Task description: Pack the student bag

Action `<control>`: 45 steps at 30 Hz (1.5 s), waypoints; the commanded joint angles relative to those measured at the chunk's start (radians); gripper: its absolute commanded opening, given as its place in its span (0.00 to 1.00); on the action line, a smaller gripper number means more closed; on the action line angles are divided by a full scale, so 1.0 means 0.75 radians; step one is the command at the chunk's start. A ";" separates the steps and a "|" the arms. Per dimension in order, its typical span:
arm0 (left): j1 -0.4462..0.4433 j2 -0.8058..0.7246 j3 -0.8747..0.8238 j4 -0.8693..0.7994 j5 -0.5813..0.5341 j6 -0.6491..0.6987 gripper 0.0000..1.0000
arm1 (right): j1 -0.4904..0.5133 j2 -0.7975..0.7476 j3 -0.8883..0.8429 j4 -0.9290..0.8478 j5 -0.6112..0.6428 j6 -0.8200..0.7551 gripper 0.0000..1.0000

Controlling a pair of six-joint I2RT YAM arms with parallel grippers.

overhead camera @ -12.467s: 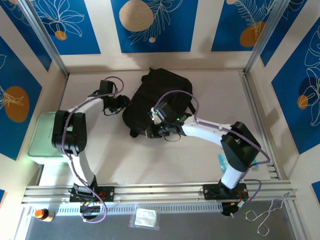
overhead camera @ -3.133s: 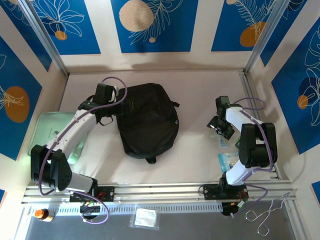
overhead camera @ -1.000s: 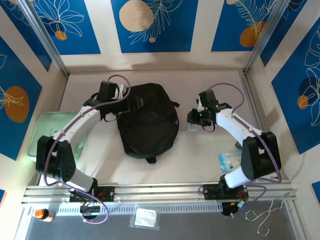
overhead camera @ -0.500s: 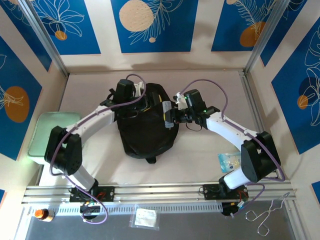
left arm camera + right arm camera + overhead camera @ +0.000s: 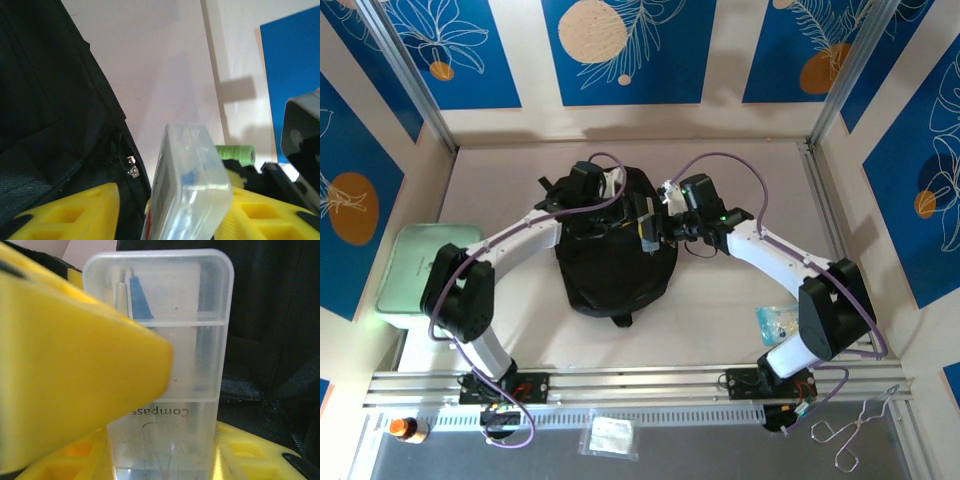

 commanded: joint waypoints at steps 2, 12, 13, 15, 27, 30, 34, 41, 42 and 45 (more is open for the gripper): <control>-0.011 -0.020 0.048 -0.076 -0.097 0.070 0.34 | 0.014 0.026 0.070 -0.066 0.014 0.000 0.40; 0.044 -0.013 0.047 0.007 -0.025 -0.010 0.15 | -0.027 -0.013 0.043 -0.031 -0.103 0.087 0.59; 0.058 -0.019 0.034 0.031 -0.012 -0.029 0.15 | -0.045 -0.029 0.021 0.005 -0.145 0.117 0.67; 0.089 -0.036 -0.004 0.092 0.010 -0.078 0.14 | -0.071 -0.065 -0.024 0.095 -0.188 0.224 0.79; 0.207 -0.149 -0.279 0.722 0.088 -0.448 0.12 | -0.111 0.043 -0.155 0.813 -0.497 0.920 0.87; 0.223 -0.160 -0.293 0.786 0.091 -0.478 0.12 | -0.105 0.088 -0.142 0.867 -0.514 0.982 0.85; 0.242 -0.160 -0.315 0.872 0.109 -0.539 0.12 | -0.114 0.097 -0.154 0.879 -0.467 1.007 0.84; 0.284 -0.189 -0.351 0.890 0.124 -0.548 0.12 | -0.140 0.071 -0.175 0.772 -0.373 0.951 0.83; 0.286 -0.193 -0.351 0.885 0.122 -0.545 0.12 | -0.139 0.078 -0.172 0.771 -0.377 0.953 0.83; 0.287 -0.195 -0.349 0.884 0.119 -0.544 0.12 | -0.132 0.114 -0.157 0.797 -0.415 0.976 0.81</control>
